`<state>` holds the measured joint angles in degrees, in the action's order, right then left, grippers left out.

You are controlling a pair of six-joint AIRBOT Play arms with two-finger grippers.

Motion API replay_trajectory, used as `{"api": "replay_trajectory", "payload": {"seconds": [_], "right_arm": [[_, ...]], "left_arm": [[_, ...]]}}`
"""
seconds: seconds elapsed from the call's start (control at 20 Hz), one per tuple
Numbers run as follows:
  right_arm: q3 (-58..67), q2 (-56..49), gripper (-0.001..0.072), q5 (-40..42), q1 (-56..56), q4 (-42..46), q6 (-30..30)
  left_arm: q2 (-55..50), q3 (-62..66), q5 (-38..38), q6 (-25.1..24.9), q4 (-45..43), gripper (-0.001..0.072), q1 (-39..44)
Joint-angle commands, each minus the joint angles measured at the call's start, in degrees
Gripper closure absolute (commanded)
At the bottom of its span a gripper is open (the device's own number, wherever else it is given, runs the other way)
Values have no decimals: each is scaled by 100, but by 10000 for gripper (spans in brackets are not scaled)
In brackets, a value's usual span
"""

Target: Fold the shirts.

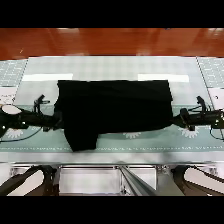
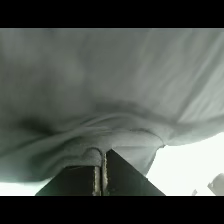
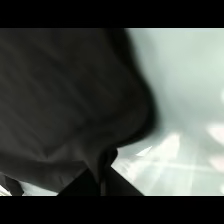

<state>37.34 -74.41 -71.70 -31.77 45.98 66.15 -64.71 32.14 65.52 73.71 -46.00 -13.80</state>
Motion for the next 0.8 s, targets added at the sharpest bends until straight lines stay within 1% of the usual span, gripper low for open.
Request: {"api": "replay_trajectory", "payload": {"seconds": [0.0, 0.15, 0.3, 0.5, 0.65, 0.75], "right_arm": [[603, -2, 689, -28, 13, -420, -90], [1335, -315, 689, 90, 411, -450, -74], [2109, -804, 688, 616, 846, -450, 219], [3097, -1554, 688, 625, 1145, -455, 402], [3622, -2028, 688, 645, 1176, -544, 522], [3880, -2282, 688, 669, 1176, -555, 566]], "left_arm": [[-223, 857, -260, 50, 0, 688, -28], [-914, 1746, -507, 44, 122, 688, 177], [-1847, 2835, -573, 50, 192, 687, 431], [-2900, 4162, -420, 254, 190, 688, 612], [-3486, 4909, -380, 503, 190, 687, 632], [-3788, 5311, -382, 566, 190, 687, 629]]}}
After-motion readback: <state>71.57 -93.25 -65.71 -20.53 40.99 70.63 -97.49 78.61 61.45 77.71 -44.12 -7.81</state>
